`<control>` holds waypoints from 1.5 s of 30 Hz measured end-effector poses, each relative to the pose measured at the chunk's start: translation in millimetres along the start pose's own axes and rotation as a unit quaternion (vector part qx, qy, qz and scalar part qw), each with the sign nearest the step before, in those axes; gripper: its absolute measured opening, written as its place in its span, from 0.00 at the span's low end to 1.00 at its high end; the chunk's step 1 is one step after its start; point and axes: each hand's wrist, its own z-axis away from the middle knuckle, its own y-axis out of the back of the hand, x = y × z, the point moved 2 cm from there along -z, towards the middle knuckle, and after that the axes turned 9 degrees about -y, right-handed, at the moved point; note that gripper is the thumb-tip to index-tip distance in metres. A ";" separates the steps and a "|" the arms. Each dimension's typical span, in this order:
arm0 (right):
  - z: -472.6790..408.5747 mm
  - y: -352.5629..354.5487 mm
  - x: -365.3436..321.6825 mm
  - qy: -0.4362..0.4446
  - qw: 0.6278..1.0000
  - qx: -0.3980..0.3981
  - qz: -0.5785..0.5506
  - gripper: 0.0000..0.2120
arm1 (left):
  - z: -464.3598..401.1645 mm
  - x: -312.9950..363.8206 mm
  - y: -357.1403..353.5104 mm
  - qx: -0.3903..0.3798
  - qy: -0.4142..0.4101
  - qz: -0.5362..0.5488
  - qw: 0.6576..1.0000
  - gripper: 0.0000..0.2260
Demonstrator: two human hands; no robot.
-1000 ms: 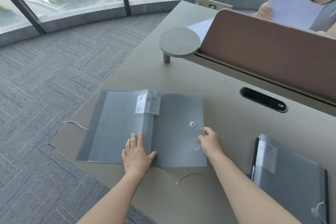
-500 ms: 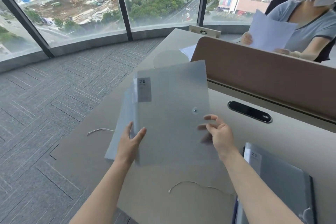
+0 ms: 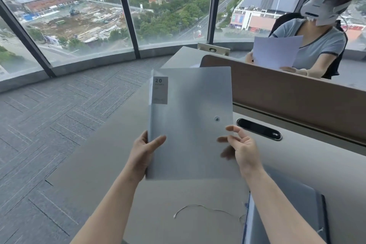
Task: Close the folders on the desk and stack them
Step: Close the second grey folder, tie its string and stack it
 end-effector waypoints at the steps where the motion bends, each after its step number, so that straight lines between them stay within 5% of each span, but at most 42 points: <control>1: -1.8 3.3 5.8 -0.010 1.000 0.004 0.006 0.14 | 0.7 -6.3 -1.6 0.001 0.010 0.004 1.000 0.25; 17: -20.5 14.5 132.3 -0.195 0.970 0.019 0.146 0.14 | 33.7 -133.7 21.7 0.053 0.196 -0.033 0.979 0.24; 32: -37.1 11.3 168.7 -0.209 0.877 0.030 0.432 0.23 | 47.7 -160.8 56.2 0.107 0.216 -0.225 0.944 0.13; 38: -49.1 9.4 161.8 -0.155 0.791 0.015 0.591 0.17 | 42.4 -153.8 50.2 0.090 0.197 -0.409 0.887 0.31; 42: -54.0 7.8 163.4 -0.104 0.749 0.015 0.654 0.05 | 35.4 -148.4 39.2 0.060 0.175 -0.538 0.823 0.33; 45: -53.9 6.6 165.2 -0.087 0.715 -0.003 0.694 0.06 | 27.6 -145.7 24.7 0.002 0.122 -0.616 0.779 0.33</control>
